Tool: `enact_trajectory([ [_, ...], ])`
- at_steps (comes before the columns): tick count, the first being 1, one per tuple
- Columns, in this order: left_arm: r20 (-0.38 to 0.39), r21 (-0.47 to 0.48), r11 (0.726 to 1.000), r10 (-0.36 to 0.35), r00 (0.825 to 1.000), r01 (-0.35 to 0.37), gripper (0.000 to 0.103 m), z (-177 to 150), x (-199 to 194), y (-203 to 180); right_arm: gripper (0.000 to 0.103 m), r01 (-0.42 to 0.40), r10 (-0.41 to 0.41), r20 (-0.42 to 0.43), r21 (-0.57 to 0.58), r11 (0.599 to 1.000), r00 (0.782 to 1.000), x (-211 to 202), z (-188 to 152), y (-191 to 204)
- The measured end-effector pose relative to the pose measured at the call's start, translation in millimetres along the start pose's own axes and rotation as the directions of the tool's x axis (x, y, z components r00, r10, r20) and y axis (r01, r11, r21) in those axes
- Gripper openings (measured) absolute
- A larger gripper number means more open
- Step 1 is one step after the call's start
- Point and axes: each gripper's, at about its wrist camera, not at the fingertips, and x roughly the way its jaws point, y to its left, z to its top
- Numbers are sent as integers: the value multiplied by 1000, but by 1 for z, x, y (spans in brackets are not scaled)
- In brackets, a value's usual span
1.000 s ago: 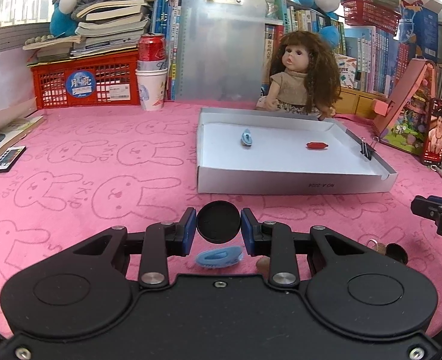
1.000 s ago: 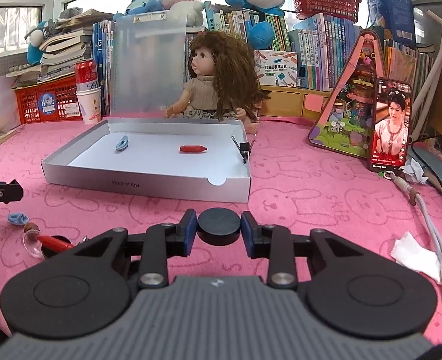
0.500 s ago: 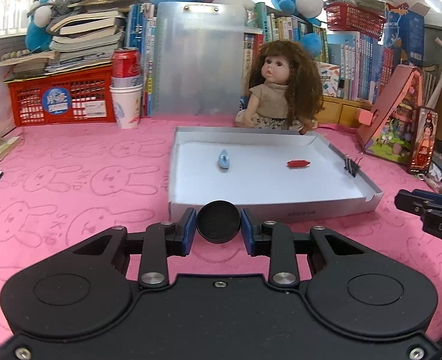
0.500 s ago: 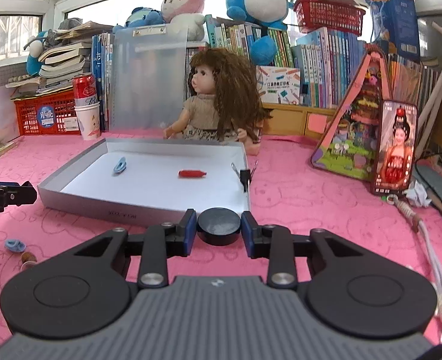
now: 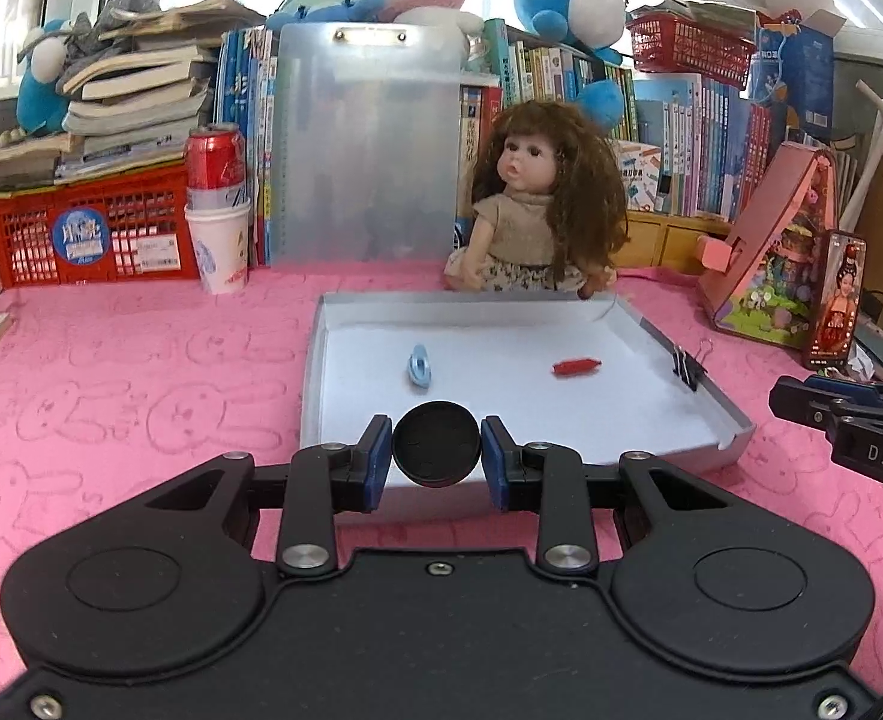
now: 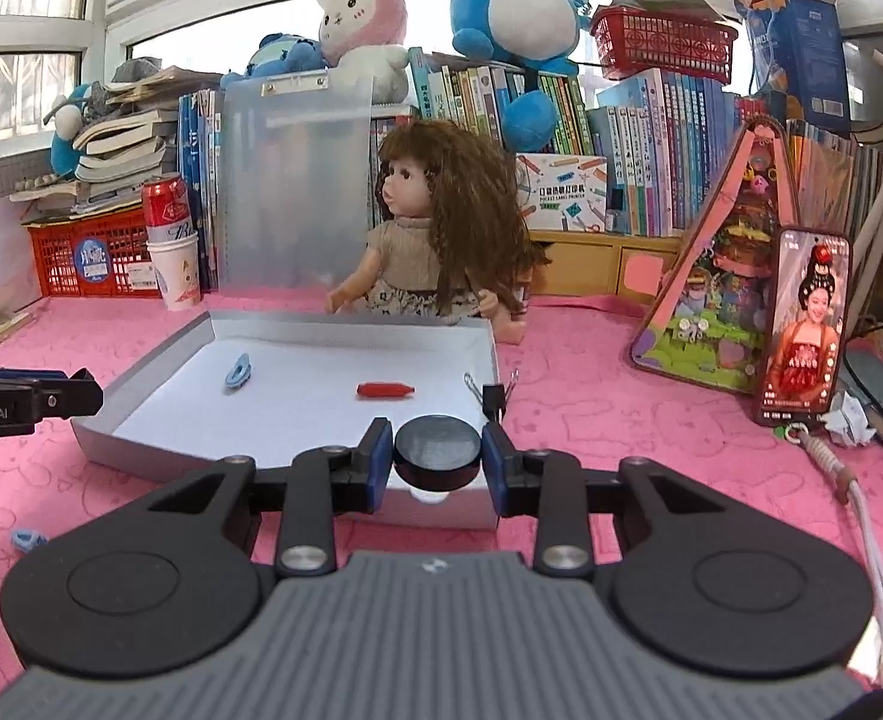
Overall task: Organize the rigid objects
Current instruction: 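Carry the black lid in the left tool while the right tool carries its lid over the tray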
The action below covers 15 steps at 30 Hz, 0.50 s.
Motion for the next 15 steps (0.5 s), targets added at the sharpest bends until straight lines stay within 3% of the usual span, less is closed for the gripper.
enact_trajectory([
  [7, 27, 29, 1000, -7, 1000, 6, 30, 24, 8, -3, 37, -20, 20, 11, 6, 1000, 1000, 12, 21, -4],
  [15, -11, 24, 999, -30, 999, 30, 30, 50, 33, 2, 37, -50, 50, 1, 3, 999, 999, 35, 47, -7],
])
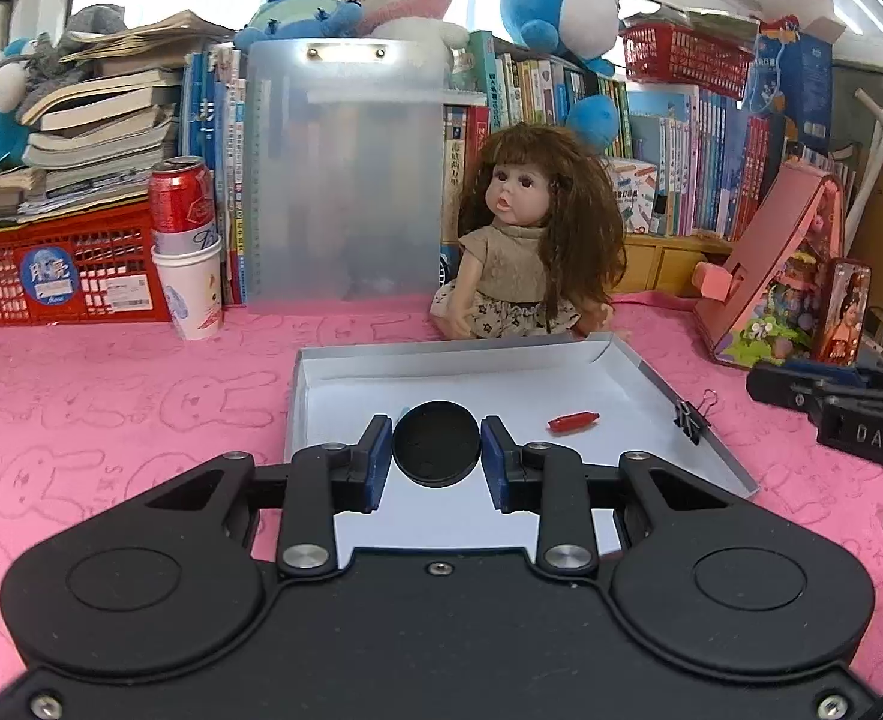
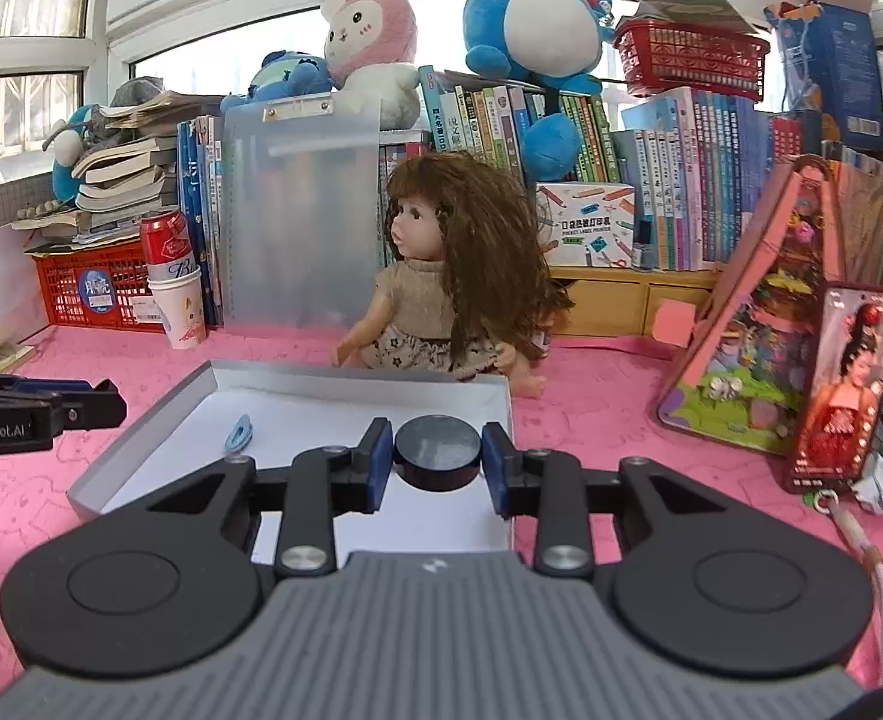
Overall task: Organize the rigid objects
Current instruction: 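Carry the black lid in the left tool while the right tool carries its lid over the tray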
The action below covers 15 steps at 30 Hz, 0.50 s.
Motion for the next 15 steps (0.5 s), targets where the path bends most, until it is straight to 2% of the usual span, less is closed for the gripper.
enact_trajectory([
  [4, -16, 1, 1000, 16, 1000, -16, 30, 12, 16, 4, 37, -9, 9, -16, -6, 1000, 1000, 15, 13, -1],
  [12, -59, -34, 999, 0, 998, -2, 30, 44, 50, 17, 37, -58, 58, -54, -4, 998, 997, 46, 46, -4],
  [15, -100, -48, 999, -17, 995, 13, 30, 52, 67, 20, 37, -83, 85, -89, 30, 996, 992, 60, 55, -8],
])
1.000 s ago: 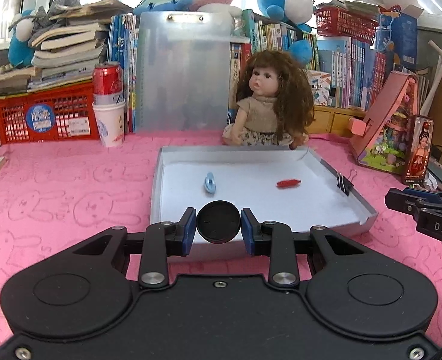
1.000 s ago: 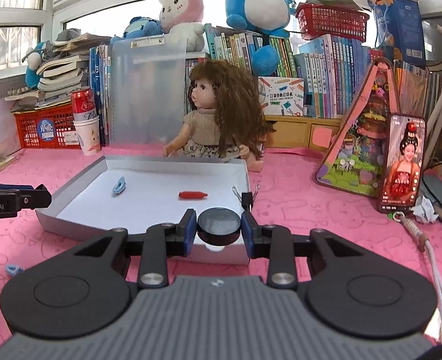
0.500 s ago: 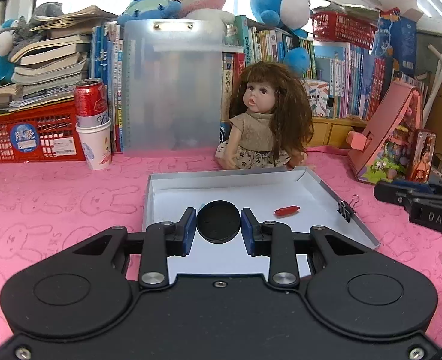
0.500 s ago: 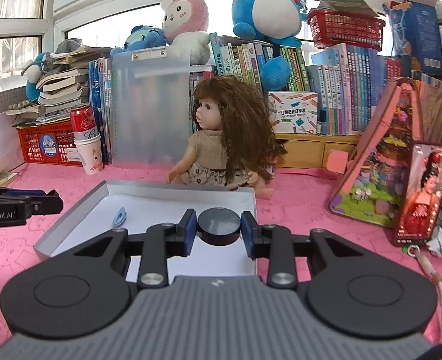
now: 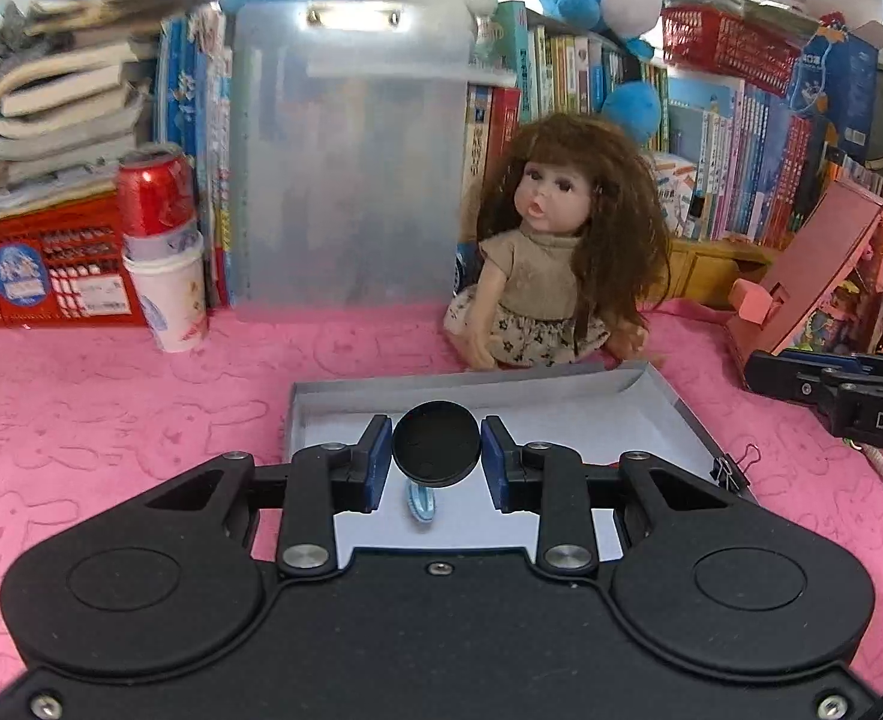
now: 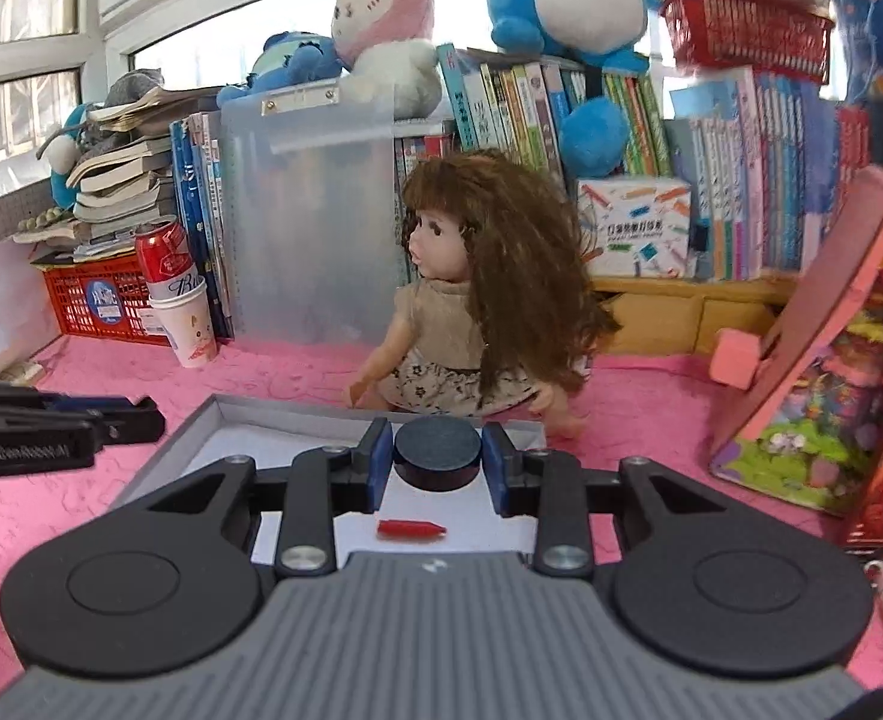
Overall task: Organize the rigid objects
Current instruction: 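Carry the black lid in the left tool while the right tool carries its lid over the tray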
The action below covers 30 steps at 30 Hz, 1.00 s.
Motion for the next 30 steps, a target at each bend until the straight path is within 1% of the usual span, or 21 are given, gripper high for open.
enact_trajectory([
  [5, -72, -15, 1000, -13, 997, 12, 30, 7, 27, 3, 37, -19, 22, -74, 41, 999, 997, 28, 6, -4],
  [9, -130, -33, 999, -19, 991, 15, 30, 8, 49, 6, 37, -30, 42, -148, 82, 996, 988, 56, 4, -7],
  [13, -170, -52, 999, -1, 986, -8, 30, 11, 70, 10, 37, -17, 40, -199, 113, 993, 979, 80, -1, -7],
  [20, -177, -25, 998, 53, 983, -59, 30, 14, 95, 10, 38, 11, 8, -227, 80, 997, 974, 106, -4, 1],
  [30, -187, -36, 997, 62, 980, -70, 30, 11, 119, 14, 38, 28, -7, -247, 81, 996, 969, 138, -12, 10],
])
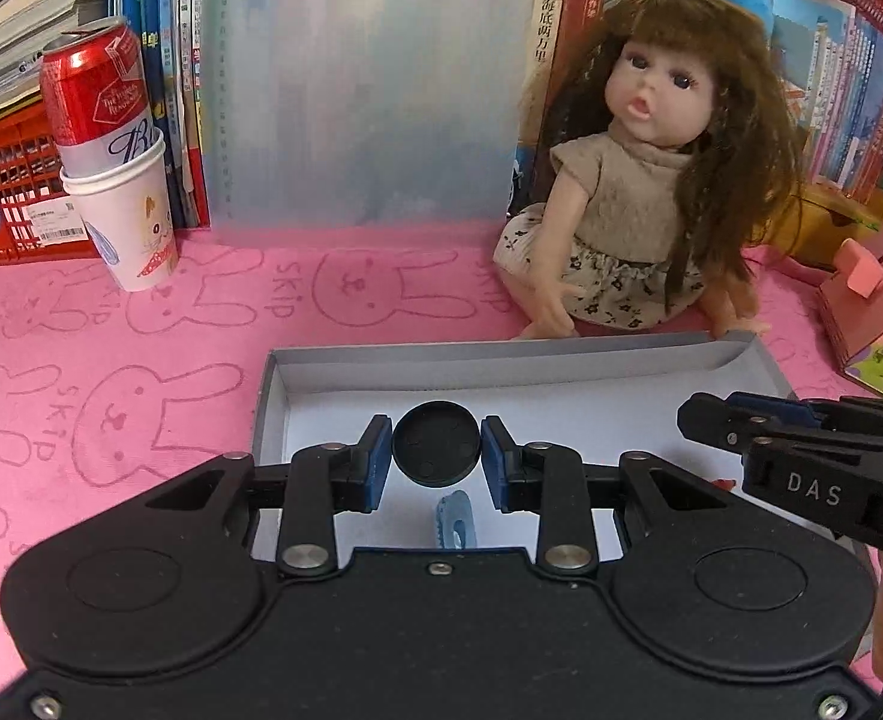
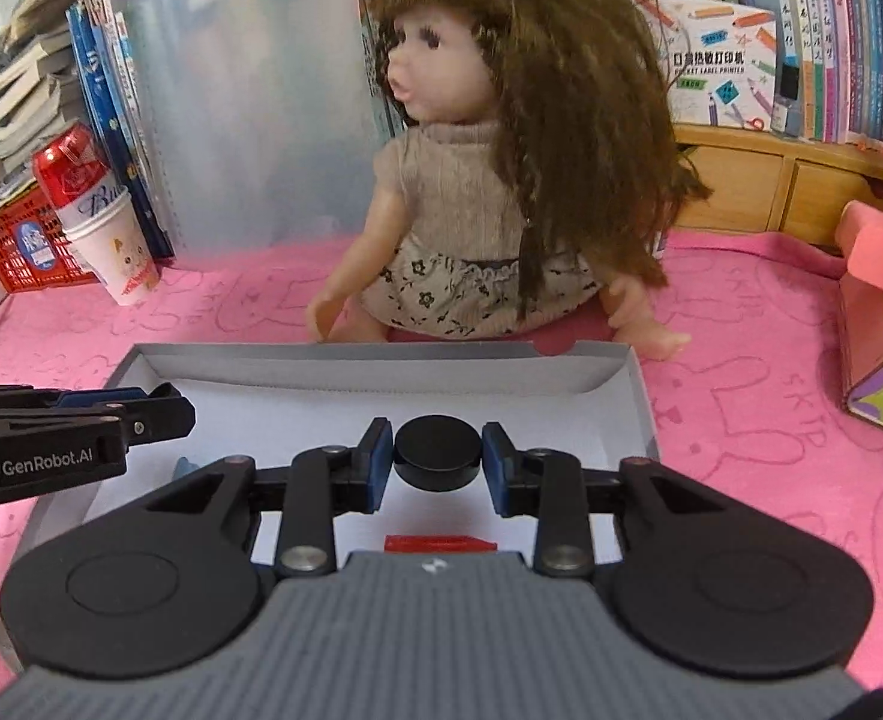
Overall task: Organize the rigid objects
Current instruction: 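Carry the black lid in the left tool while the right tool carries its lid over the tray, then open the left tool to drop its black lid while the right tool releases its lid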
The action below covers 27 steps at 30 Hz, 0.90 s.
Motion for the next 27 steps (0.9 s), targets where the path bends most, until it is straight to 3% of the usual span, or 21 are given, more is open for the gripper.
enact_trajectory([
  [27, -27, 18, 999, 37, 999, -36, 30, -11, 24, 1, 42, 35, -35, -28, -13, 999, 999, 24, -9, -2],
])
